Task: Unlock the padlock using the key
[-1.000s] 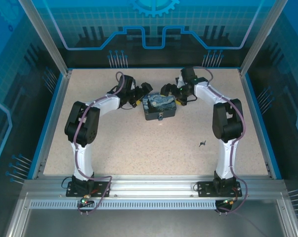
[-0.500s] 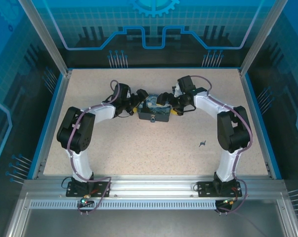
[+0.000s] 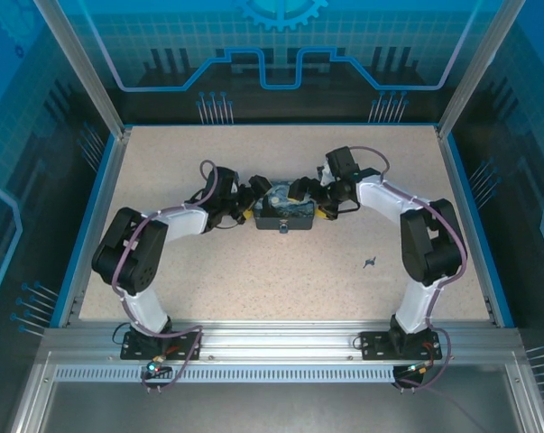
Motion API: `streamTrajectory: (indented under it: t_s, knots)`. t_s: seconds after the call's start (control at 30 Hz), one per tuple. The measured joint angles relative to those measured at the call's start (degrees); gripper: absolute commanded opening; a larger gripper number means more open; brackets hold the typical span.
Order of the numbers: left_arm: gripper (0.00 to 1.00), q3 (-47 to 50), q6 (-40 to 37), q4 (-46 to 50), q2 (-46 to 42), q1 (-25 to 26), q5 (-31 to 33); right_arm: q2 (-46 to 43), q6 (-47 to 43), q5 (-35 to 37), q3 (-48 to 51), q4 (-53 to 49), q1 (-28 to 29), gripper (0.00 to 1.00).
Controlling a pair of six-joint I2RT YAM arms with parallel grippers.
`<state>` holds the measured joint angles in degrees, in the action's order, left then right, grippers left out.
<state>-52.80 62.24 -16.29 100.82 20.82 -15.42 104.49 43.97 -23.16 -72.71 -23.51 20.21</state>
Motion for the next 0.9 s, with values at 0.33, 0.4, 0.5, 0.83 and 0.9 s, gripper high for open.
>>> streamTrajectory:
  t_s: [0.33, 0.4, 0.5, 0.83, 0.9]
  knots:
    - [0.99, 4.2, 1.1, -1.2, -2.4, 1.6, 0.7, -2.8, 0.2, 0.5, 3.4, 0.2, 0.4, 1.00]
    - [0.99, 4.2, 1.1, -1.2, -2.4, 1.6, 0.8, -2.8, 0.2, 0.7, 3.4, 0.1, 0.4, 1.00]
    - [0.99, 4.2, 0.8, -1.2, -2.4, 1.3, 0.8, -3.0, 0.2, 2.0, 3.4, -0.5, 0.5, 1.00]
    - [0.99, 1.0, -7.1, 8.3, -8.5, -6.4, 1.6, -15.3, -0.5, 10.1, 6.5, -6.3, -2.5, 1.00]
    - [0.99, -1.8, -9.9, 11.9, -10.3, -6.6, 2.3, -17.8, -0.9, 10.7, 7.9, -7.1, -4.6, 1.00]
